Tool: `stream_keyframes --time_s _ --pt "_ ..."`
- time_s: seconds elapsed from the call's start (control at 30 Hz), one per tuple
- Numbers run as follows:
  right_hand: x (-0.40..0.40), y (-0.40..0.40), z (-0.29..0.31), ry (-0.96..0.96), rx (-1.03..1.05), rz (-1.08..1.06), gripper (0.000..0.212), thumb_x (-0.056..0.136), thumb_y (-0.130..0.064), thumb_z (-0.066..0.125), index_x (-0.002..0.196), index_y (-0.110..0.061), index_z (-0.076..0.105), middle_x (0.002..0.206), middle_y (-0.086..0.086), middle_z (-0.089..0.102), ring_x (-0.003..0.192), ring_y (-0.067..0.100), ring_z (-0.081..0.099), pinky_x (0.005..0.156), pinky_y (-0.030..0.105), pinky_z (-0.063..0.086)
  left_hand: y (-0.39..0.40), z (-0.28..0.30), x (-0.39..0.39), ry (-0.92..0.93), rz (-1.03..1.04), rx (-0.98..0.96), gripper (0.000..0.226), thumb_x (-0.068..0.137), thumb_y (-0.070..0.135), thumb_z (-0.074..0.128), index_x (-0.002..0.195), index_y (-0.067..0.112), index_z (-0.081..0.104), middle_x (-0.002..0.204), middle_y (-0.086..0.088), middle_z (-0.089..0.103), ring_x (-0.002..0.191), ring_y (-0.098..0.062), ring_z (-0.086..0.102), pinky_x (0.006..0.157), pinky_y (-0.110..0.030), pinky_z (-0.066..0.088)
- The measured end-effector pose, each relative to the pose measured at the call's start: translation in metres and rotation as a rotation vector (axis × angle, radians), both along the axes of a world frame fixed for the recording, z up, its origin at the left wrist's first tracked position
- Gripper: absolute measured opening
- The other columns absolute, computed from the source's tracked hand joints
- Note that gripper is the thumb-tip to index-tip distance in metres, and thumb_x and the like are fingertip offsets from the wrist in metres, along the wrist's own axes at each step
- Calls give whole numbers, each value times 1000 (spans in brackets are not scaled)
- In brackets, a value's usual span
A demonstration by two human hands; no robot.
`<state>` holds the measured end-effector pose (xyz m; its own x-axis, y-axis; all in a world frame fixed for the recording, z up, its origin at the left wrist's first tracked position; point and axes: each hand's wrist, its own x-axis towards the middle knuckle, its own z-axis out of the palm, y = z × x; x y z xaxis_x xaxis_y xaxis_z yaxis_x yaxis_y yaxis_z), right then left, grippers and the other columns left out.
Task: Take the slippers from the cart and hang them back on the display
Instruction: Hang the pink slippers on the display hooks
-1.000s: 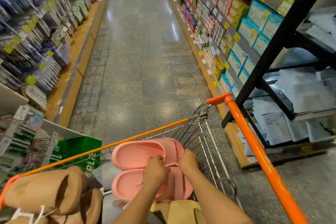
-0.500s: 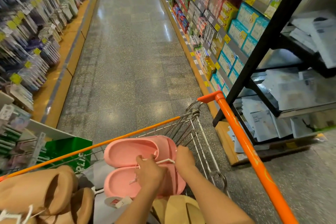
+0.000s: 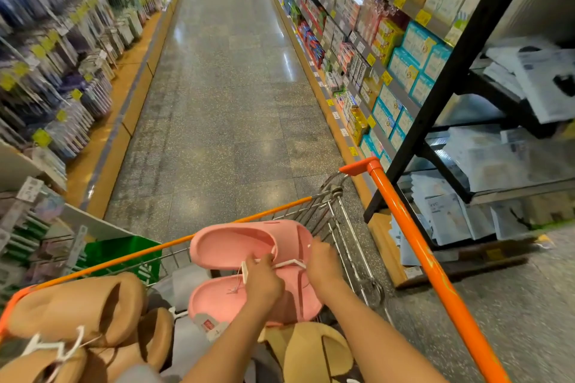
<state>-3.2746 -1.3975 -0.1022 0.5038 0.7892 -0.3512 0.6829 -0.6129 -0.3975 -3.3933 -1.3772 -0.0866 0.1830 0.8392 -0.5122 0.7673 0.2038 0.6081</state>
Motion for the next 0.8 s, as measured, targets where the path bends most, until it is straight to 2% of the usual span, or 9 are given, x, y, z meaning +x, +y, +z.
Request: stream_keyframes --time_s 0.23,0.33,0.4,0.53,0.6,0.67,0.7,0.73,0.8 --pt "-7 -4 60 -25 219 35 28 93 -7 38 118 -8 51 111 18 62 97 33 60 75 36 46 -4 42 -17 -139 130 -33 51 79 -4 42 128 5 46 136 -21 20 112 -34 48 92 -23 37" --pt "-6 -10 99 -118 280 91 28 93 -6 37 119 -7 48 113 18 59 99 32 59 70 33 40 -5 54 -16 -249 184 -56 67 58 11 38 124 14 50 129 -26 25 110 -44 49 95 -38 47" --pt "-4 -16 127 -183 328 146 27 93 -4 39 119 -6 48 116 18 58 100 32 59 71 33 41 -10 67 -13 -309 194 -60 56 69 5 42 123 19 50 127 -27 34 99 -40 53 91 -41 50" --pt "4 -40 189 -249 411 145 26 94 -11 42 118 -7 51 114 14 61 99 31 61 66 30 44 -33 105 2 -509 169 -44 67 61 8 45 127 23 48 133 -15 46 116 -32 48 95 -35 46" --pt "10 -58 224 -327 455 143 27 94 -11 40 119 -9 52 114 14 63 99 32 62 72 36 52 -44 121 14 -593 122 -29 70 56 9 46 124 24 49 128 -12 53 117 -36 48 95 -44 46" --pt "16 -81 262 -470 490 177 29 94 -6 40 120 -6 53 115 16 63 102 33 61 81 41 50 -58 141 27 -692 93 -82 46 62 6 51 105 25 54 107 -16 59 97 -36 61 78 -50 52" --pt "19 -93 280 -516 500 179 29 94 -5 41 120 -6 54 117 16 62 104 33 60 83 40 48 -71 157 32 -765 78 -116 28 70 5 52 92 23 52 86 -13 59 72 -27 64 61 -40 54" --pt "22 -106 298 -558 496 179 28 94 -5 41 119 -6 54 119 17 61 106 32 59 84 39 47 -84 172 39 -848 46 -146 18 80 2 49 81 20 47 64 -8 53 45 -18 54 44 -26 43" --pt "31 -136 328 -656 494 147 26 93 -5 42 115 -5 56 118 18 60 107 33 58 82 37 46 -111 200 54 -994 11 -201 20 91 1 41 75 13 40 38 1 38 25 -8 27 40 -15 20"
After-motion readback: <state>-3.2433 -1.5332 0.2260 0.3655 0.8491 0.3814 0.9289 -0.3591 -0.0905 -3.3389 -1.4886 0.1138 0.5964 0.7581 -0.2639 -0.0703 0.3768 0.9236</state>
